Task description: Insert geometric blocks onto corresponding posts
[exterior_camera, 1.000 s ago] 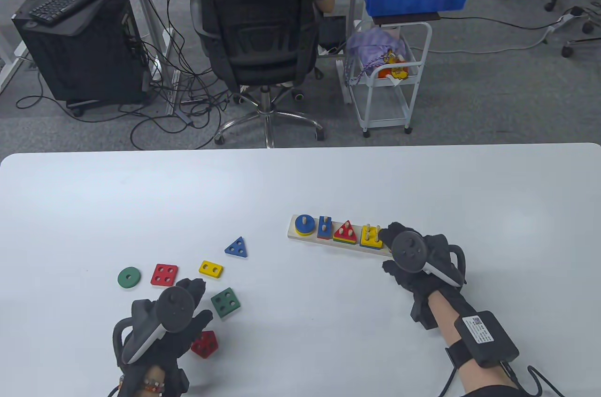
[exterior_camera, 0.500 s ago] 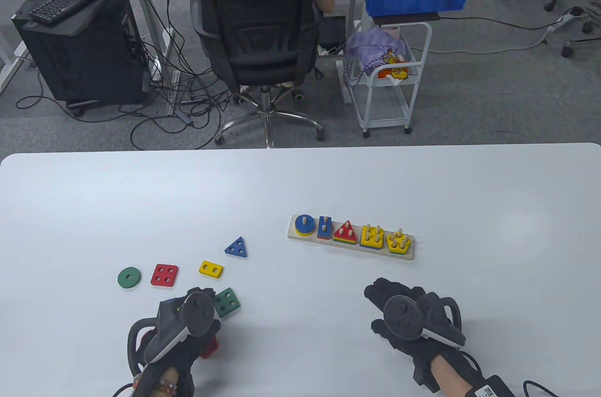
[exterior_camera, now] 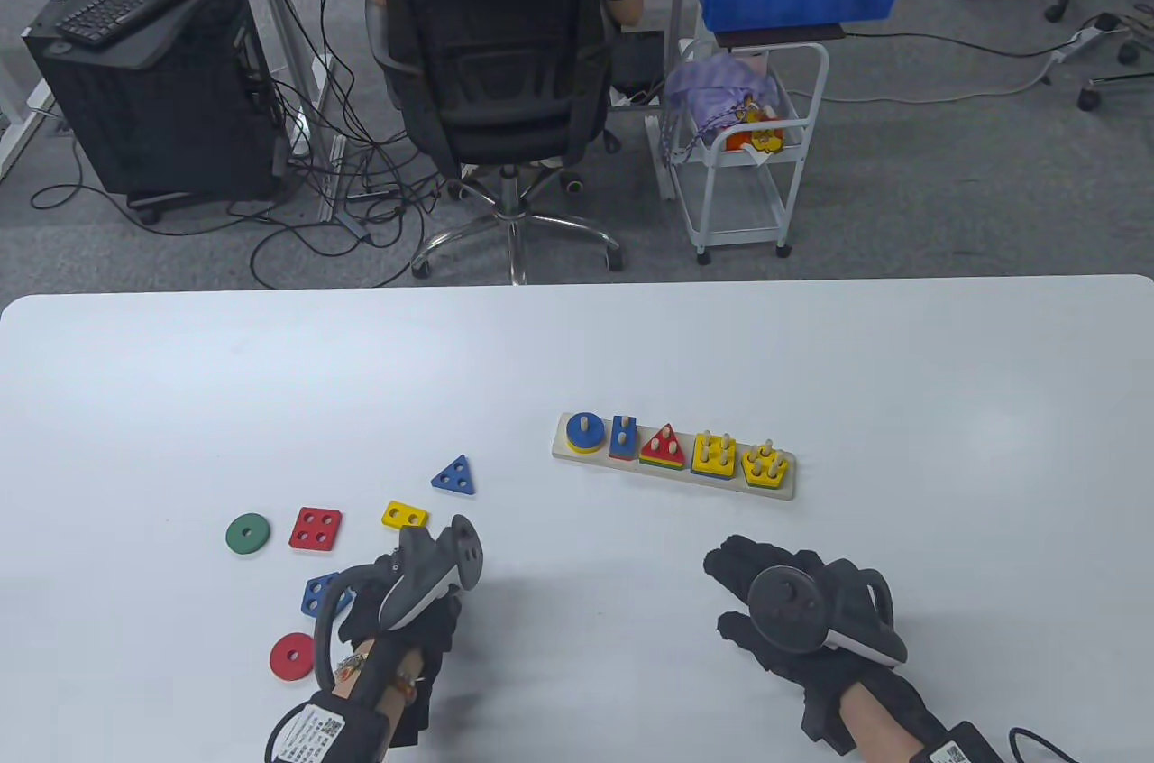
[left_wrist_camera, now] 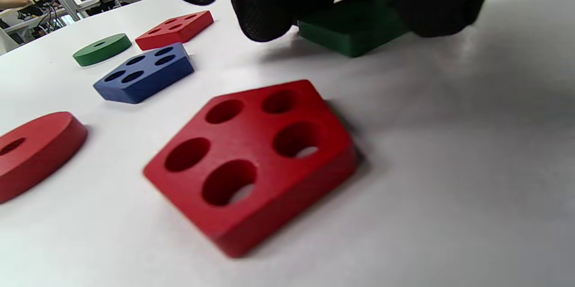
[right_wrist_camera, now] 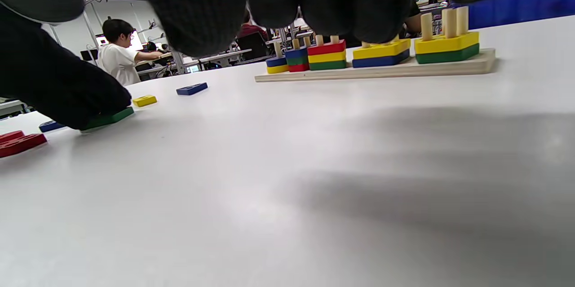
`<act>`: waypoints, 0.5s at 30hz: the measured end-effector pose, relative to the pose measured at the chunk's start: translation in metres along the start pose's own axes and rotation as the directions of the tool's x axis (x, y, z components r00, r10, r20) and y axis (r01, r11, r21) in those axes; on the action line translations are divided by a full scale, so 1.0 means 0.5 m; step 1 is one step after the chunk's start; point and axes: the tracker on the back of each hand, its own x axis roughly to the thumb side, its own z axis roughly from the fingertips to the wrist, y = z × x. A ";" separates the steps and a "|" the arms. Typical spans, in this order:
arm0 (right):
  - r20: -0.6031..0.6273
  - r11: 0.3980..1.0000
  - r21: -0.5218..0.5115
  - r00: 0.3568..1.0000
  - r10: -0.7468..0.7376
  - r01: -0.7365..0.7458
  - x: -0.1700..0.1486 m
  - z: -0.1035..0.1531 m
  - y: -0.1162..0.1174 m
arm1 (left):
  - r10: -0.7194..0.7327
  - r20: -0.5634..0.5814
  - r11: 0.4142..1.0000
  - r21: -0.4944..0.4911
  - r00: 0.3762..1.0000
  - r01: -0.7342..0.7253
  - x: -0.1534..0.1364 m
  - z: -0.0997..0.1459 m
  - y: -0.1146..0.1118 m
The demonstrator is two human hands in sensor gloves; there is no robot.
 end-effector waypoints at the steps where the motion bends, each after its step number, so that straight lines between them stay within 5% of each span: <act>1: 0.001 1.000 0.001 1.000 -0.001 0.001 0.000 0.000 0.000 | -0.015 -0.002 0.999 0.031 1.000 0.015 0.004 -0.002 0.000; 3: 0.007 1.000 0.003 1.000 -0.009 0.009 0.002 -0.002 0.001 | -0.041 -0.016 0.994 0.098 0.999 0.043 0.012 -0.004 0.000; 8: 0.027 1.000 0.006 1.000 0.009 -0.009 0.013 -0.001 0.005 | -0.051 -0.013 0.996 0.077 0.999 0.052 0.019 -0.007 0.004; 13: 0.045 1.000 -0.028 0.999 -0.004 0.005 0.020 -0.001 0.006 | 0.176 0.143 0.967 0.160 0.974 -0.198 0.029 0.039 0.056; 15: 0.063 0.997 -0.069 0.998 -0.032 0.036 0.027 0.000 0.005 | 0.335 0.272 0.921 0.109 0.902 -0.374 0.045 0.067 0.084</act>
